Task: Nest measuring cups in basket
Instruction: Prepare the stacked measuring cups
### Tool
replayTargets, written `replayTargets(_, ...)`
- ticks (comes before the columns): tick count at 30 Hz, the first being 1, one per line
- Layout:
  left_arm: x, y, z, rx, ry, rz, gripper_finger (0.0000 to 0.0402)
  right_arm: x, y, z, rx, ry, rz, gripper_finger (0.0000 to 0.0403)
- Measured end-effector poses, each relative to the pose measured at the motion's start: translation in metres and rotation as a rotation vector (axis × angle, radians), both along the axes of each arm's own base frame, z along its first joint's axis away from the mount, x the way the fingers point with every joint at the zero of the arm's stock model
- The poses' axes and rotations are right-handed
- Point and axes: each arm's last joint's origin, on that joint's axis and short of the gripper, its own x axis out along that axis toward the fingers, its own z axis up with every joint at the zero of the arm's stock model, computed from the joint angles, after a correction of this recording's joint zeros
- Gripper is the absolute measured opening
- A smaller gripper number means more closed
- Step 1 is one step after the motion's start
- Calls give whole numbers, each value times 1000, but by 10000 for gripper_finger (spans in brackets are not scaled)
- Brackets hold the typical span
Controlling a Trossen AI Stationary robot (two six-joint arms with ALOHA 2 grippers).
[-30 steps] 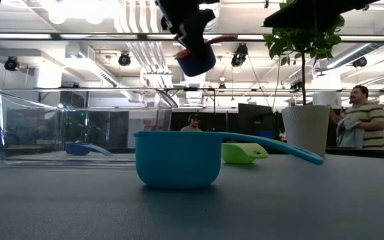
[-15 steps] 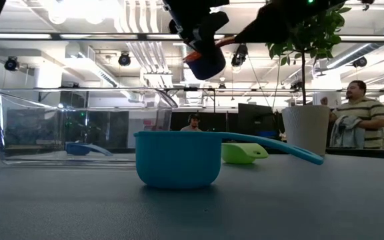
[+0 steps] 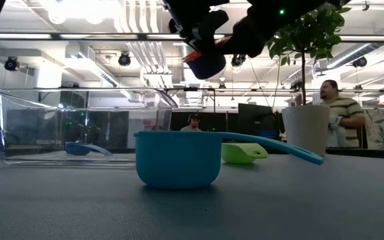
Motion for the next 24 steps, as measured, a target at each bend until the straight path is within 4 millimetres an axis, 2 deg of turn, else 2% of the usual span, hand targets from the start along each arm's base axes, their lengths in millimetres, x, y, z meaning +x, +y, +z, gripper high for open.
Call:
replayTargets(5, 0, 0, 0, 2, 1, 3, 2, 6, 1, 2, -40, 28, -33, 322)
replayTargets(18, -2, -1, -1, -2, 14, 3, 2, 13, 2, 5, 9, 127, -59, 158)
replayTargets(24, -2, -1, -1, -4, 14, 3, 2, 13, 2, 6, 13, 139, -63, 121)
